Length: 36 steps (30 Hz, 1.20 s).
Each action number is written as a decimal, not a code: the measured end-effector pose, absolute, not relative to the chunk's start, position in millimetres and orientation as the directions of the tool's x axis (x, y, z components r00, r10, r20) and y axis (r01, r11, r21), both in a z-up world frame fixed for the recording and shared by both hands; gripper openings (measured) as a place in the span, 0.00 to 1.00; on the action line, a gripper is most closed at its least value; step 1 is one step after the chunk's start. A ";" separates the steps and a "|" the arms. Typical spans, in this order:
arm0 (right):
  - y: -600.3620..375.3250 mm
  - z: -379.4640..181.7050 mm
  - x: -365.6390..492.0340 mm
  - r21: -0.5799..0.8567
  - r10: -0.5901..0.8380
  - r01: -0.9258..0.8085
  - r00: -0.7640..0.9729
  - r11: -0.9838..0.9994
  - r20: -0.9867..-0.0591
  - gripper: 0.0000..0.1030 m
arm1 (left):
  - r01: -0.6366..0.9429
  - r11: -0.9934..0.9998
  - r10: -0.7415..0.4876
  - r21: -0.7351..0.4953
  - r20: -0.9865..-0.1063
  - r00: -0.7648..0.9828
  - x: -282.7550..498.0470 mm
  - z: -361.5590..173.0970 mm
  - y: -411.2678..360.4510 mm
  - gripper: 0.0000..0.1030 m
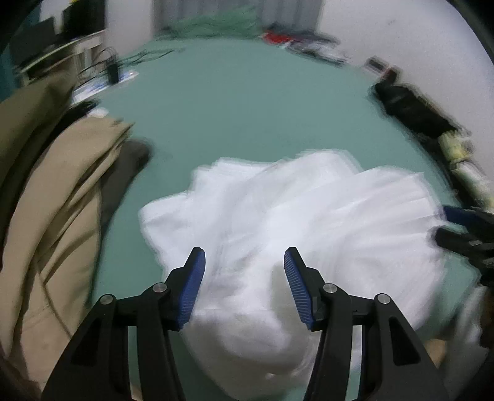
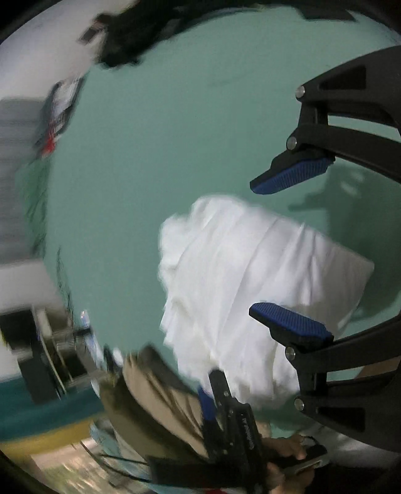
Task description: Fold large clothes
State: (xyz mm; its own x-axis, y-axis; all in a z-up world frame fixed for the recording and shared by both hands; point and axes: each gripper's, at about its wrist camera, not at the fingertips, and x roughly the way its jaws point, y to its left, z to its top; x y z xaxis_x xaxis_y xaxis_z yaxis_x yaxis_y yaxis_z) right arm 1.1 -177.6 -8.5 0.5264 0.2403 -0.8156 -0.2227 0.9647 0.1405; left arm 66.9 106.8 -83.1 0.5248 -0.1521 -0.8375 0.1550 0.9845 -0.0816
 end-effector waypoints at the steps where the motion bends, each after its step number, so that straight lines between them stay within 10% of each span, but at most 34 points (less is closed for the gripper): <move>1: -182.2 -16.9 3.4 0.168 0.250 -0.203 0.503 0.965 -0.827 0.71 | 0.095 0.993 -0.105 -0.067 -0.860 0.500 71.6 -93.0 115.1 0.55; 9: -153.3 -51.2 20.2 0.200 0.306 -0.261 0.477 0.944 -0.824 0.79 | -0.213 0.976 0.084 -0.045 -0.827 0.556 71.3 -83.1 171.3 0.55; 16: -136.1 -64.6 39.7 0.177 0.322 -0.334 0.452 0.926 -0.832 0.90 | -0.034 0.989 -0.090 -0.143 -0.773 0.628 67.0 -50.4 138.0 0.55; 21: -153.3 -49.6 35.3 0.196 0.325 -0.304 0.468 0.932 -0.822 0.90 | 0.093 0.989 -0.142 -0.113 -0.895 0.422 98.9 -93.4 107.6 0.55; 36: -208.3 -45.5 28.2 0.246 0.313 -0.196 0.508 0.949 -0.803 0.90 | -0.080 0.981 -0.110 -0.175 -0.850 0.516 126.3 -86.8 125.8 0.55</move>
